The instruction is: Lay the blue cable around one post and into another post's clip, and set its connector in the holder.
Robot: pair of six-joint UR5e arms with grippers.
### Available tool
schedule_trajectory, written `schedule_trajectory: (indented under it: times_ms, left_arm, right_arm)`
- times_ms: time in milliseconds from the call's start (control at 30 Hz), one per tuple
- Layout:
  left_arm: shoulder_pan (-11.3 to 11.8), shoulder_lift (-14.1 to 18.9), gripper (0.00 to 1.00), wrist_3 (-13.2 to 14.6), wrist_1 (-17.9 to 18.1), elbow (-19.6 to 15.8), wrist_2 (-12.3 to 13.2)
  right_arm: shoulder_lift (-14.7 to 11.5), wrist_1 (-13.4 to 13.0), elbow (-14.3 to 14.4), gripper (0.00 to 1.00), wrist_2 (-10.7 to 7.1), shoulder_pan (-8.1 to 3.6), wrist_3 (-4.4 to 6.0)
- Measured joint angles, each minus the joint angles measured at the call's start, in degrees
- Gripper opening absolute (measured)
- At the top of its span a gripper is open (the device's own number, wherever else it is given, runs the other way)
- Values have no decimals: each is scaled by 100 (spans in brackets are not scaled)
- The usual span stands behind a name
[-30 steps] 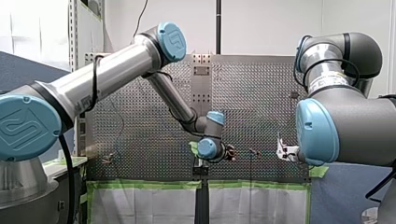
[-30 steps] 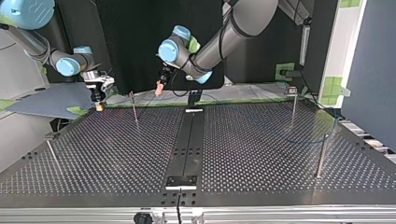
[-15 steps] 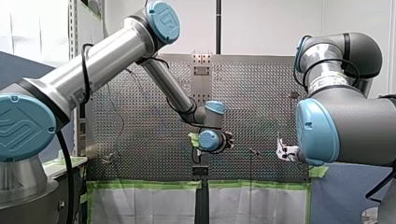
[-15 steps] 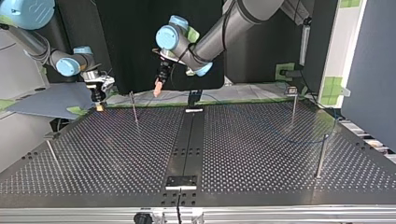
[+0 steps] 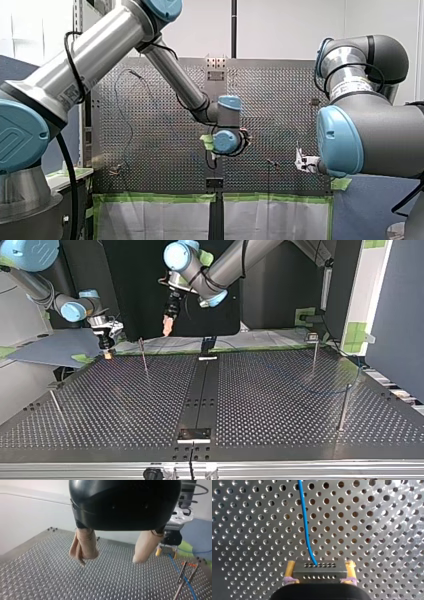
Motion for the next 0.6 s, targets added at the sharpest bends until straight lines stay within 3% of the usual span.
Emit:
schedule_trajectory:
  times_ms: [167,367,467,600]
  left_arm:
    - [11,238,100,-63,-210,-238,-238]
    - [24,539,100,115,-509,-538,-538]
    - [95,701,100,164,-671,-700,-700]
    - [293,935,100,15,-865,-936,-935]
  right_arm:
    - [0,0,1,0,-4,14,25]
    - [0,0,0,0,-4,17,32]
    - [0,3,0,0,-6,18,32]
    - [0,14,1,0,-25,17,33]
